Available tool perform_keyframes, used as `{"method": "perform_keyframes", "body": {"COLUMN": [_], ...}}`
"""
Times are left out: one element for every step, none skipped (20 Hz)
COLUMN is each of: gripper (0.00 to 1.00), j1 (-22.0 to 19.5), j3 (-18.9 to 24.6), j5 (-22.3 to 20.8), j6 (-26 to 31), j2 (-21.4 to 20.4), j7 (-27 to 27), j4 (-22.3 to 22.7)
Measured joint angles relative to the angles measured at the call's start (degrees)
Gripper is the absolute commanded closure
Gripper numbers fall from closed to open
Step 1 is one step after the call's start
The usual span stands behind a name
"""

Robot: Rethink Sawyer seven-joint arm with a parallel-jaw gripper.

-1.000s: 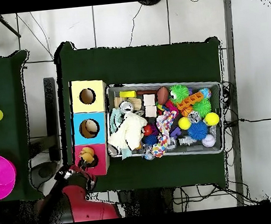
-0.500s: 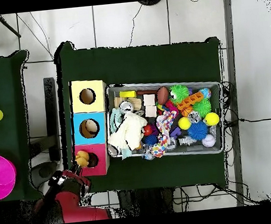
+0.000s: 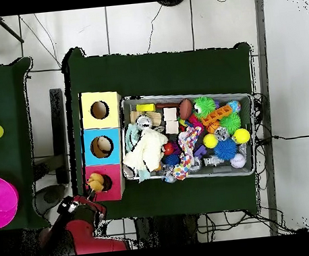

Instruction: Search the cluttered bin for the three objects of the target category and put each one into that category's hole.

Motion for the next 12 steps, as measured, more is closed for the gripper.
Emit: {"method": "perform_keyframes", "body": {"gripper": [1.0, 1.0, 1.0, 1.0, 1.0, 1.0, 1.0, 1.0, 1.0, 1.0, 1.0, 1.0], "j1": [-0.54, -0.91, -1.79, -2.67, -3.21, -3.98, -4.56, -5.26, -5.45, -5.64, -6.07, -6.1], "j3": [0.08, 0.14, 0.23, 0.31, 0.31, 0.31, 0.31, 0.31, 0.31, 0.31, 0.31, 0.31], "j5": [-0.01, -0.08, -0.4, -0.71, -0.96, -1.31, -1.58, -1.99, -2.14, -2.28, -2.78, -2.93], "j6": [0.0, 0.0, 0.0, 0.0, 0.0, 0.0, 0.0, 0.0, 0.0, 0.0, 0.0, 0.0], "j2": [0.01, 0.01, 0.01, 0.01, 0.01, 0.01, 0.0, 0.0, 0.0, 0.0, 0.0, -0.01], "j7": [0.0, 0.0, 0.0, 0.0, 0.0, 0.0, 0.0, 0.0, 0.0, 0.0, 0.0, 0.0], "j4": [0.24, 0.41, 0.77, 1.14, 1.36, 1.69, 1.98, 2.38, 2.5, 2.62, 2.95, 3.0]}}
